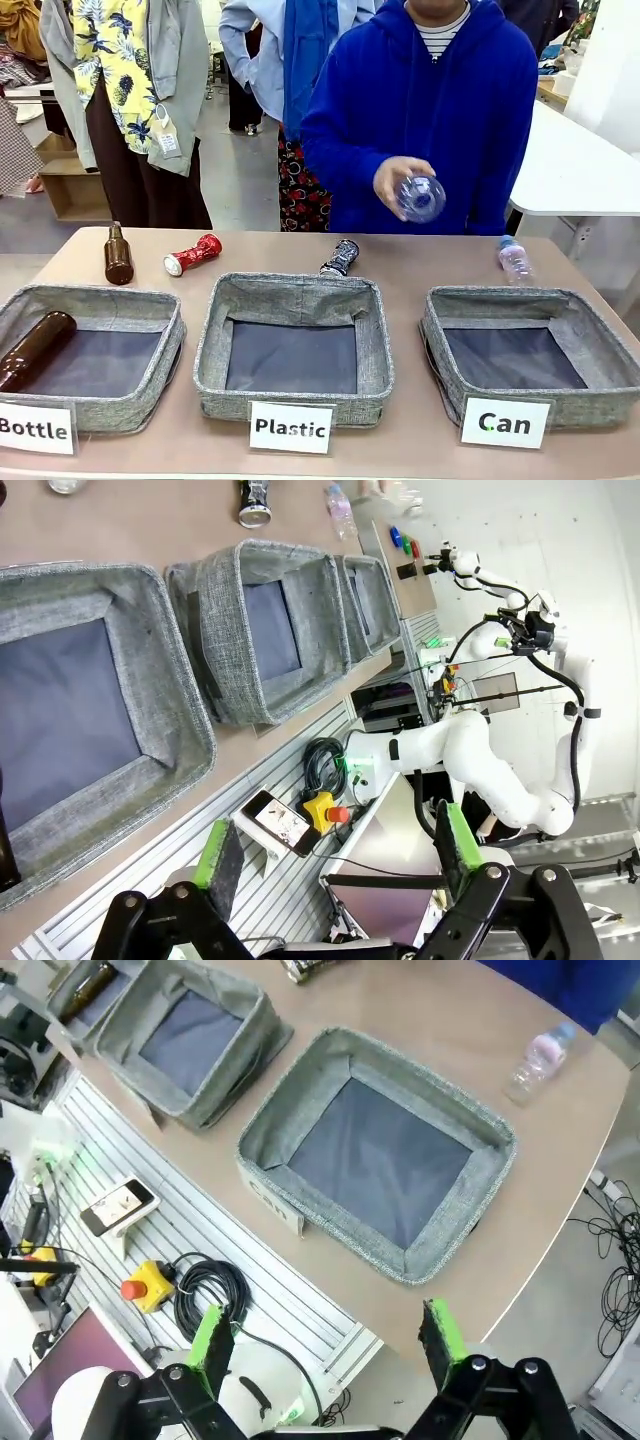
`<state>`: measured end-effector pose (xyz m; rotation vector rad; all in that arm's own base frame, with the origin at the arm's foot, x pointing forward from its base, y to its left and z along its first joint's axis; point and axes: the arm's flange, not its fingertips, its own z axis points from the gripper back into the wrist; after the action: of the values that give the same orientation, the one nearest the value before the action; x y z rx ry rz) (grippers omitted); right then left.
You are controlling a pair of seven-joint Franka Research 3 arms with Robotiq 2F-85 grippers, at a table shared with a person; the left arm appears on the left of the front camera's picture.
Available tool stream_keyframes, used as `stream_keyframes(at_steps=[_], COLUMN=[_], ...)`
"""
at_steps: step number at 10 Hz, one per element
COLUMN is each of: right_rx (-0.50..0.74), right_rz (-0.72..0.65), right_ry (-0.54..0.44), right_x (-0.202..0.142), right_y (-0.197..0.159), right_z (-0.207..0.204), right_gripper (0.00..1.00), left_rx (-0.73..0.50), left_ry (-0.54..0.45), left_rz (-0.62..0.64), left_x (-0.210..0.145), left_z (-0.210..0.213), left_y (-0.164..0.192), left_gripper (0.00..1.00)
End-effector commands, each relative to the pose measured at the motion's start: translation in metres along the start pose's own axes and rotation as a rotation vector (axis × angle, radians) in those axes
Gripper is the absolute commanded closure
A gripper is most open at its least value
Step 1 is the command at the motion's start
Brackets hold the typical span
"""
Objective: Sort the can waste into the basket.
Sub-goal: Pick up the can waste from the table and place it in the right Fabric basket.
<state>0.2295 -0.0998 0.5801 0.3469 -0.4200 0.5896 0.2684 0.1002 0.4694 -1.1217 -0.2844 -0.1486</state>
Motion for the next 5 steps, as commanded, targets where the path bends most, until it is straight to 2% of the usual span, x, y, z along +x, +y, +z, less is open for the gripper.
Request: stream_keyframes(at_steps=[1,3,4,5], right_rx=[-0.052,-0.050,-0.051,0.010], right_rz=[-0.133,-0.133,-0.189,-0.180], right_ry=[-0.071,-0.118,-0.132,-0.156], right_x=[0.025,0.080,0.106,0.126], right_y=[-0.002,0.002,-0.005,-0.008], right_z=[-0.012,-0.045,-0.057,-0.069], right_gripper=[0.00,0.00,0.00,0.00], left_rx=[-0.009,-0.009,-0.009,-0.009], left_ry=[0.005,0.005,0.005,0.005], left_rz=[0.009,0.009,0.009,0.009], left_x=[-0.002,-0.002,-0.002,-0.002], left_z=[0.000,0.000,0.000,0.000], left_y=[-0.001,-0.001,-0.001,-0.001], left_gripper=[0.00,0.00,0.00,0.00])
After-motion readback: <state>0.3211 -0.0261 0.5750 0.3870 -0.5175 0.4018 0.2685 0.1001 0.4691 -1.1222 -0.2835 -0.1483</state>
